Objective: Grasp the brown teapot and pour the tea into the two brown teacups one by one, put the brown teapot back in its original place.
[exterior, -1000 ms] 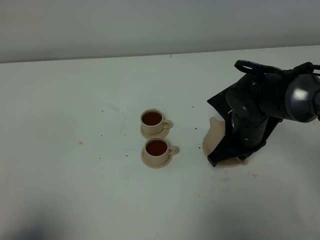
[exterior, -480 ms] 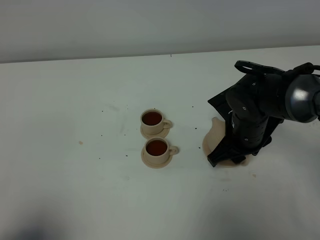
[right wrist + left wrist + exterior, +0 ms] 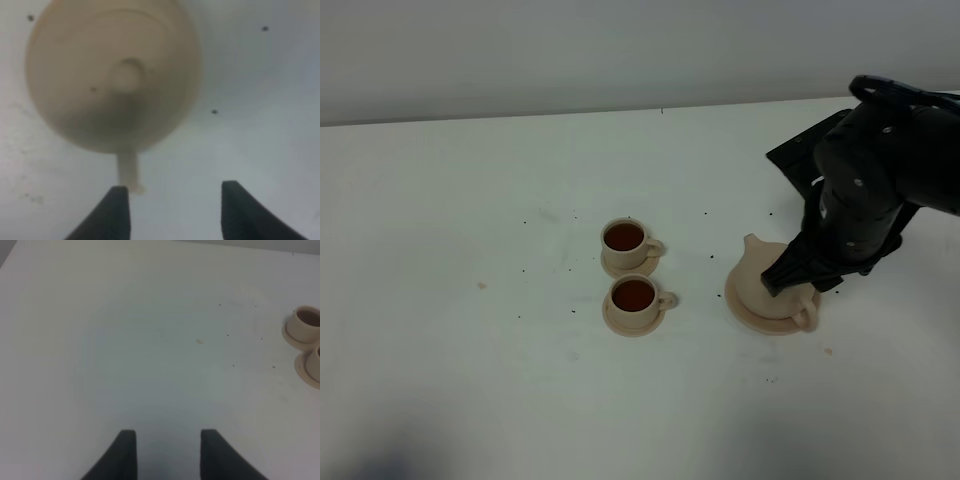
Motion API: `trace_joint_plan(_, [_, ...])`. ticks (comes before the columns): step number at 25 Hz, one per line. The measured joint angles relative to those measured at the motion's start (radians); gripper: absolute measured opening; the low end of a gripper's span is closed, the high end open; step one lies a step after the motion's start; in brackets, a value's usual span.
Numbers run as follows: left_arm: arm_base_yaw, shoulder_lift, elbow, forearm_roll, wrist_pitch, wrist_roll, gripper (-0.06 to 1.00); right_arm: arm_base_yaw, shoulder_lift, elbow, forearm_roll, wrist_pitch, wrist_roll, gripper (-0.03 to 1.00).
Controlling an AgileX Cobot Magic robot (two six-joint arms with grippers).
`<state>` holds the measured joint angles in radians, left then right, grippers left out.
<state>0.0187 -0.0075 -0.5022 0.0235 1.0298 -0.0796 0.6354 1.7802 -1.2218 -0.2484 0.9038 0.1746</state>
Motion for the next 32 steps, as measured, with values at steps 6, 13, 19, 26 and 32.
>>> trace_joint_plan(6, [0.0,0.0,0.0,0.0,0.0,0.0,0.32,-0.137,-0.048,0.0,0.078,0.12,-0.047,0.42])
trace_joint_plan(13, [0.0,0.0,0.0,0.0,0.0,0.0,0.32,-0.291,-0.146,0.003,0.118,0.236,-0.075,0.39])
trace_joint_plan(19, [0.0,0.0,0.0,0.0,0.0,0.0,0.32,-0.41,-0.292,0.075,0.135,0.301,-0.089,0.37])
trace_joint_plan(26, [0.0,0.0,0.0,0.0,0.0,0.0,0.32,-0.498,-0.529,0.262,0.152,0.307,-0.089,0.37])
trace_joint_plan(32, [0.0,0.0,0.0,0.0,0.0,0.0,0.32,-0.503,-0.768,0.457,0.157,0.308,-0.086,0.37])
